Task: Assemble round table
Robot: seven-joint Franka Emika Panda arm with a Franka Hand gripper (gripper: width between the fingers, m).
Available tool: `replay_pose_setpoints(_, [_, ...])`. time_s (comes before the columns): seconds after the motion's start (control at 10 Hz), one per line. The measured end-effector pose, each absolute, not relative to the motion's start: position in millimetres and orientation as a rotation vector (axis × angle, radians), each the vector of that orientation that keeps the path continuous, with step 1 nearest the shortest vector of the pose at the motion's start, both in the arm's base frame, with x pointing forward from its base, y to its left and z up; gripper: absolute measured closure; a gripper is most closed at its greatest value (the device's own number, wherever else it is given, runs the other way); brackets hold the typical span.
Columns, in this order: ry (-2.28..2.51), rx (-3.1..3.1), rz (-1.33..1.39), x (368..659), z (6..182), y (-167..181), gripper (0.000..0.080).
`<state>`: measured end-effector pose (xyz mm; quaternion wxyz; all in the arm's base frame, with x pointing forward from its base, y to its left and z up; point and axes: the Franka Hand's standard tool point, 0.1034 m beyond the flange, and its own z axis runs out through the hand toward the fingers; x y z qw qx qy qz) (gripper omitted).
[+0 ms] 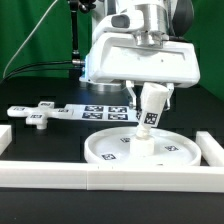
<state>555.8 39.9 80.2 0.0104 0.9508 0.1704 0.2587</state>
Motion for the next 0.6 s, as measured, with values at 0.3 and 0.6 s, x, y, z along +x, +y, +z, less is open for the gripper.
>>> replay_pose_setpoints(0.3, [0.539, 2.965, 0.810, 559.9, 77.8, 40.5, 0.0390])
replay_pose_setpoints(0.6, [0.554, 2.959, 0.799, 559.5, 73.9, 35.5, 0.0390])
